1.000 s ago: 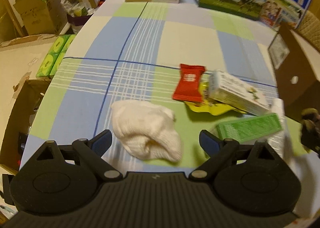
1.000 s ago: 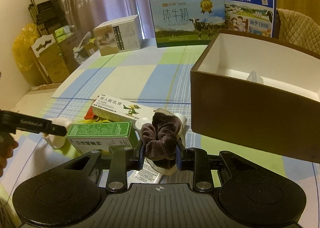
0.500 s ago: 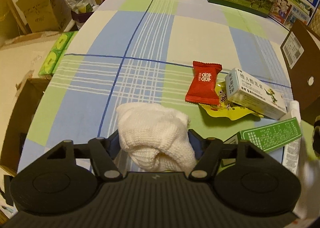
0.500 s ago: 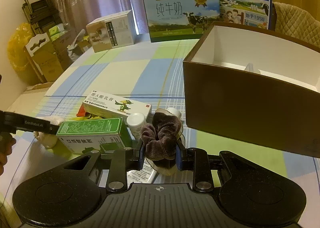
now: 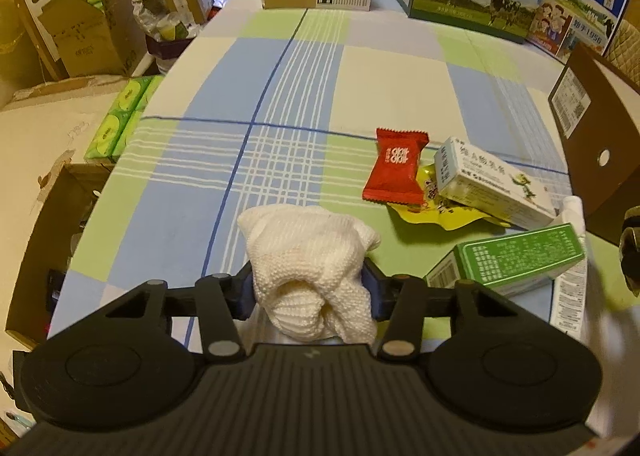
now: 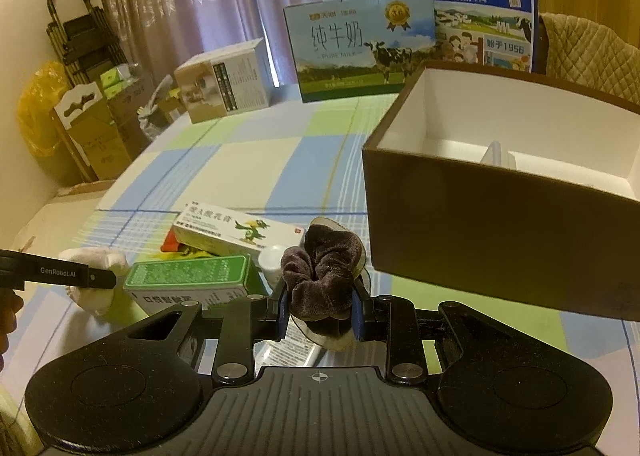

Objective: Organize objects
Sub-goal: 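Carry the white cloth and brown scrunchie in both grippers over the brown box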

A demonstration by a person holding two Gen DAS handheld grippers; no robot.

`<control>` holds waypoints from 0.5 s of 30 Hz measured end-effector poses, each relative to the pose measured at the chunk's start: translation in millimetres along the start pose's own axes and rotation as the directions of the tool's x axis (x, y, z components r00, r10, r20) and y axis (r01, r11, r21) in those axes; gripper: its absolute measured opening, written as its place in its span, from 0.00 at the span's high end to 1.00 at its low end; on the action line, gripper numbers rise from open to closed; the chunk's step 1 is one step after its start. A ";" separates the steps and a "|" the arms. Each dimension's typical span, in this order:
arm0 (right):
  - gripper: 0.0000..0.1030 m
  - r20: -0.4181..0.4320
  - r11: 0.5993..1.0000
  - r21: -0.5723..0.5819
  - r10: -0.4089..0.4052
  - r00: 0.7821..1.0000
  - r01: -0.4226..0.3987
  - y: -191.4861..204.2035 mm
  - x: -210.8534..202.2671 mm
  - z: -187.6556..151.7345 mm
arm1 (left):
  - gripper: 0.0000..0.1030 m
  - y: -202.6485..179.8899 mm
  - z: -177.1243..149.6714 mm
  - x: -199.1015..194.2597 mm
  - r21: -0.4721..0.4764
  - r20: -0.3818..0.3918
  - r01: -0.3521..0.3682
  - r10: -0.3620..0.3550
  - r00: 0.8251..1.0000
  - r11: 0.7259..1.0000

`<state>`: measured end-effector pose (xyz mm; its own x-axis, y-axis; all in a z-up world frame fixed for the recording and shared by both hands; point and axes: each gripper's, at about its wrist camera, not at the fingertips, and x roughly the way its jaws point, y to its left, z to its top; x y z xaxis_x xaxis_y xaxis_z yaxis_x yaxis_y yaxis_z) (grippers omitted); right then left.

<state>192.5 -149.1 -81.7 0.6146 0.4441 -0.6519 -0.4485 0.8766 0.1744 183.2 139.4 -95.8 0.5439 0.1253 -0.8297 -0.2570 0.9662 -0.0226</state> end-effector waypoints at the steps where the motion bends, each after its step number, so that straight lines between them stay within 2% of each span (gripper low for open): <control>1: 0.74 0.005 1.000 -0.001 0.002 1.000 -0.002 0.1 -1.9 0.4 | 0.55 -0.6 -0.1 -3.4 0.000 0.008 -0.001 0.001 1.000 1.000; 7: 0.74 0.035 1.000 0.012 0.014 0.999 -0.014 -0.9 -15.2 5.2 | 0.55 -13.2 2.3 -29.8 0.021 0.072 0.015 -0.016 0.997 1.000; 13: 0.74 0.099 0.999 0.023 0.041 0.994 -0.043 -4.7 -49.6 20.0 | 0.55 -46.6 9.4 -67.5 0.097 0.149 0.078 -0.092 0.985 0.992; 15: 0.74 0.130 0.999 0.031 0.040 0.991 -0.044 -10.1 -65.6 28.8 | 0.55 -59.9 13.5 -80.3 0.111 0.165 0.120 -0.137 0.977 0.987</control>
<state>175.4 -181.8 -19.4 0.6756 0.4990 -0.5427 -0.4548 0.8615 0.2259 165.7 74.5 -20.2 0.6986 0.0271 -0.7150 -0.0999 0.9932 -0.0599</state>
